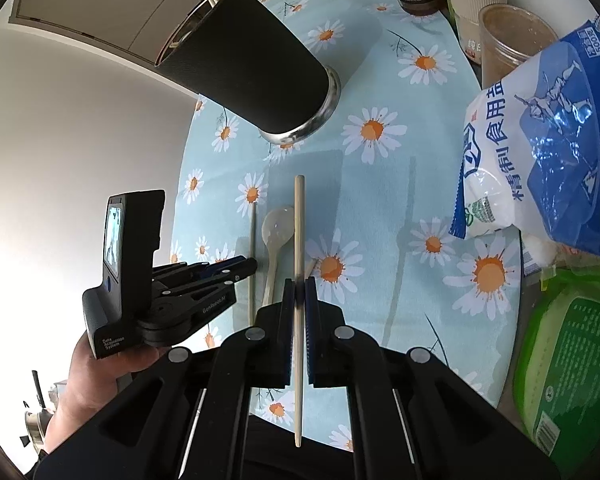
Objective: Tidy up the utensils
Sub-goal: 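Grasp a wooden chopstick with the left tool while the right tool holds its chopstick, then lift both chopsticks and carry them over the black cup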
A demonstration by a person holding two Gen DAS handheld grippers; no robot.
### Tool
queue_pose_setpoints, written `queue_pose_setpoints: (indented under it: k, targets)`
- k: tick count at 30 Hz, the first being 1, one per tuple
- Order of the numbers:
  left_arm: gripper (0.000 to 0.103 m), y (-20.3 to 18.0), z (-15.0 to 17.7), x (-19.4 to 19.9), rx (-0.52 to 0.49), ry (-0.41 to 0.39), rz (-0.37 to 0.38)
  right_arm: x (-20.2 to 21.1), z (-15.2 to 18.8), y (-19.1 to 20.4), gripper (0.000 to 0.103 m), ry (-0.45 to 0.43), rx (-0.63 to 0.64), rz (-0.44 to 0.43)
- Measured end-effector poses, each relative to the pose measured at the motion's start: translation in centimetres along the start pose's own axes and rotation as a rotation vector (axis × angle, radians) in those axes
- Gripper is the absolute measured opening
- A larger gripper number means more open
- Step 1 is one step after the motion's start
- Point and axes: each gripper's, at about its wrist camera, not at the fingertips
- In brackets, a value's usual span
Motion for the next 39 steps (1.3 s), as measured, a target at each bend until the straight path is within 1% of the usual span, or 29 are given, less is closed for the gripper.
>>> queue_pose_setpoints:
  k: [3, 9, 13, 16, 19, 21, 25, 28, 31, 35, 39]
  targets:
    - [0.005, 0.6, 0.1, -0.1, 0.002, -0.006, 0.005, 0.3, -0.2, -0.2, 0.006, -0.006, -0.008, -0.003]
    - [0.004, 2.6, 0.4, -0.2, 0.013, -0.016, 0.047, 0.1, -0.4, 0.1, 0.006, -0.007, -0.004, 0.0]
    - [0.004, 3.5, 0.6, 0.1, 0.011, -0.029, 0.076, -0.4, -0.8, 1.0, 0.006, -0.007, 0.006, 0.01]
    - [0.004, 5.2, 0.6, 0.6, 0.009, -0.054, 0.104, -0.8, -1.3, 2.0, 0.006, -0.014, 0.012, 0.004]
    - [0.004, 6.7, 1.4, 2.4, 0.004, -0.105, 0.15, -1.2, -1.6, 3.4, 0.006, -0.028, 0.035, -0.01]
    - [0.004, 7.3, 1.6, 3.4, -0.002, -0.136, 0.174, -1.4, -1.9, 4.2, 0.006, -0.033, 0.042, 0.011]
    - [0.004, 8.1, 2.0, 6.2, -0.017, -0.21, 0.225, -1.9, -2.3, 5.9, 0.006, -0.051, 0.066, 0.015]
    - [0.004, 9.4, 2.0, 8.0, -0.029, -0.267, 0.266, -1.8, -2.6, 7.0, 0.006, -0.089, 0.095, 0.028]
    - [0.004, 9.5, 2.0, 9.8, -0.042, -0.329, 0.294, -1.5, -2.9, 7.8, 0.006, -0.129, 0.126, 0.039]
    - [0.004, 9.8, 2.0, 12.1, -0.076, -0.407, 0.341, -1.0, -3.3, 9.1, 0.006, -0.175, 0.16, 0.022]
    - [0.004, 10.3, 1.9, 14.1, -0.104, -0.48, 0.378, 0.1, -3.7, 10.3, 0.006, -0.24, 0.2, 0.004]
Point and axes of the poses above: each gripper's, at about its wrist camera, not at the fingertips, and x roughly against the way its jaws point, y to its left, z to its underside, and after that the axes turned 8 degrees about y, right-handed
